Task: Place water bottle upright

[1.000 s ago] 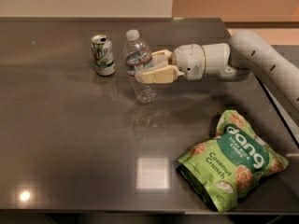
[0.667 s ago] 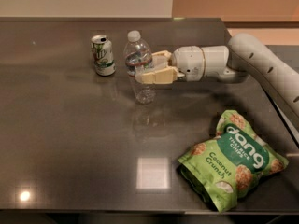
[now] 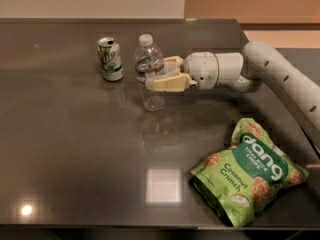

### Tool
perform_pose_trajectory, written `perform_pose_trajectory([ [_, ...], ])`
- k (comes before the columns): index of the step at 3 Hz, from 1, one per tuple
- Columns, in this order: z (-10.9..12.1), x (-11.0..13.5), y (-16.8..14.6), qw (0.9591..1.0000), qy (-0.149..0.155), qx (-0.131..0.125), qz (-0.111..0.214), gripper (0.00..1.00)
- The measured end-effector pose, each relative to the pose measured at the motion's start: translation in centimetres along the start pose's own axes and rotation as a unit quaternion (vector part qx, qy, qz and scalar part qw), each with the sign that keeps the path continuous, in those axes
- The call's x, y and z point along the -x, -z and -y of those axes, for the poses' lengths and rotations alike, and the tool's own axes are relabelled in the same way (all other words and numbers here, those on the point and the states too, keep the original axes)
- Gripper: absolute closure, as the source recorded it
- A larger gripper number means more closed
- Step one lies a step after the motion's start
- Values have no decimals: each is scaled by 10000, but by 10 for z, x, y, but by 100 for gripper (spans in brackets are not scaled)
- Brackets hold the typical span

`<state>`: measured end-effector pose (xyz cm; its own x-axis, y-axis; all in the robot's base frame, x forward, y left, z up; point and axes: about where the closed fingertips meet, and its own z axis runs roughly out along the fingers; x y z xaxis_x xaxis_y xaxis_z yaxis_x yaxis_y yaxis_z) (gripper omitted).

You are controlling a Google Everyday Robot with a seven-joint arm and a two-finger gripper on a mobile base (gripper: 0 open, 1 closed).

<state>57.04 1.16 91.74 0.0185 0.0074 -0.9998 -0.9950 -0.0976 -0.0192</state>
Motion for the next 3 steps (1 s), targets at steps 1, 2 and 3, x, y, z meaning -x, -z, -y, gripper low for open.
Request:
perform_pose_trajectory([
  [1, 0, -1, 1, 10000, 9, 29, 68, 67],
  [2, 0, -3, 2, 10000, 4, 34, 79, 44],
  [3, 0, -2, -1, 10000, 8, 59, 80, 20],
])
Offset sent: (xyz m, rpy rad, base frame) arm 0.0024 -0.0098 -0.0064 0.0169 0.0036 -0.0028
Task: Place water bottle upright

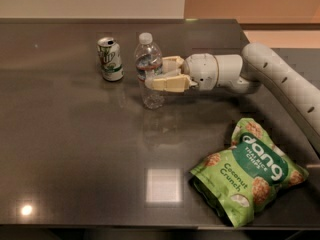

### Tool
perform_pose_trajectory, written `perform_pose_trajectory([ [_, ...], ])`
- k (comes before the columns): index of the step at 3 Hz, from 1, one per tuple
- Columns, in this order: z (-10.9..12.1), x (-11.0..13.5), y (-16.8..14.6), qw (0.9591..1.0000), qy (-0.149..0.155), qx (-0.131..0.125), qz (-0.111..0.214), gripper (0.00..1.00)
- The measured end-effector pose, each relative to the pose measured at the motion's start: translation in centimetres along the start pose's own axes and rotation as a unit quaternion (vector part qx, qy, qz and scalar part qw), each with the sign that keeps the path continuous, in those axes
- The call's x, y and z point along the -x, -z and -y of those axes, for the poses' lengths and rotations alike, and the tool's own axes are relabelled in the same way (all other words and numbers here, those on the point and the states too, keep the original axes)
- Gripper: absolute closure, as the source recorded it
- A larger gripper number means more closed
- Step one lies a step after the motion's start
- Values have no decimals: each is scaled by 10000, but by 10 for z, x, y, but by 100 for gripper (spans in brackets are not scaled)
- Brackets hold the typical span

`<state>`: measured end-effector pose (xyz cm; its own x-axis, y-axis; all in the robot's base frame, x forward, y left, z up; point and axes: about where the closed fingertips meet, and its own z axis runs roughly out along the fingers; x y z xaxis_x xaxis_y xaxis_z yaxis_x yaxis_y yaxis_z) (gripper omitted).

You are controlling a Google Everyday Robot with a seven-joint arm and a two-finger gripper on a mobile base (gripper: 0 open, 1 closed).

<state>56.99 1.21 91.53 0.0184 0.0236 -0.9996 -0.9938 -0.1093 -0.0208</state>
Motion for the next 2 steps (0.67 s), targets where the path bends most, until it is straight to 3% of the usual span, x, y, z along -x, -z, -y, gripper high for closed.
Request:
perform_pose_trajectory([
  [1, -1, 1, -4, 10000, 4, 32, 3, 0],
  [2, -1, 1, -4, 10000, 4, 33, 3, 0],
])
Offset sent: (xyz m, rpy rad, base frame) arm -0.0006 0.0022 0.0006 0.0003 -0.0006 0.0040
